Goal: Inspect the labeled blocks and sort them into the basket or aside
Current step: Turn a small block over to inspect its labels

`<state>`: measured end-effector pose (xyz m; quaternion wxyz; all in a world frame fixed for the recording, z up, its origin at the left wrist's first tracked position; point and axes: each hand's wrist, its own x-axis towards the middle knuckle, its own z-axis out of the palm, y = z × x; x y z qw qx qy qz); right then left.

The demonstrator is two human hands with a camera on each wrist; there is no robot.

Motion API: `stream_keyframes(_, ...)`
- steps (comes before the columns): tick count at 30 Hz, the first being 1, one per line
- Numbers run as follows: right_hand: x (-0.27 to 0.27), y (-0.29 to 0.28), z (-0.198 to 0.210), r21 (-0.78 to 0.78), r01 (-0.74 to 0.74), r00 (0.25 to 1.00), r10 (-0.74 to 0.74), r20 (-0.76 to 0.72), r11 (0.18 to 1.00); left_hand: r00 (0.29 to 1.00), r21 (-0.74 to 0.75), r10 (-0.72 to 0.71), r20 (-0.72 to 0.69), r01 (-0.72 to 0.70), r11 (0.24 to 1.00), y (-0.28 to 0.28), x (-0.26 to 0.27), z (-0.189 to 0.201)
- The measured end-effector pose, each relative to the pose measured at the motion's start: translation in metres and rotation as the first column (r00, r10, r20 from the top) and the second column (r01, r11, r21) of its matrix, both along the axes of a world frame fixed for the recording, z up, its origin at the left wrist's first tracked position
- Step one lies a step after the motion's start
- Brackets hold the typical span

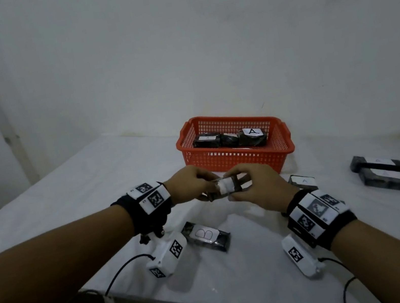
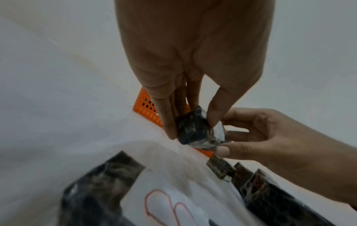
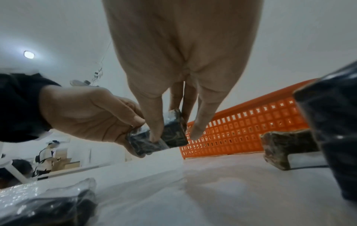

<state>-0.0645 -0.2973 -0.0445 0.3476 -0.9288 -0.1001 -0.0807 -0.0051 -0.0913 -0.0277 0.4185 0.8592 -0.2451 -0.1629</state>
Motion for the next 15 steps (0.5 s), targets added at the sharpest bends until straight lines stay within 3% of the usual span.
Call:
stream_keyframes(3,-0.006,-0.005,0.006,0.034,0.001,0.999,-0.002,0.041,0.999,0.998,-0.163,-0.050,-0.035,0.044,0.986,0.005,-0.005,0.003)
stream_keyframes(8,-0.012,-0.010,0.009,0.113,0.019,0.997,-0.027,0.072,0.993,0.990,-0.198,-0.002,0.142,0.030,0.980,0.009,-0.008,-0.007)
stream_keyframes(15,-0.015,-0.012,0.005,0.248,0.038,0.994,-0.061,0.086,0.968,0.998,-0.310,-0.014,0.057,0.031,0.950,0.008,-0.011,-0.010)
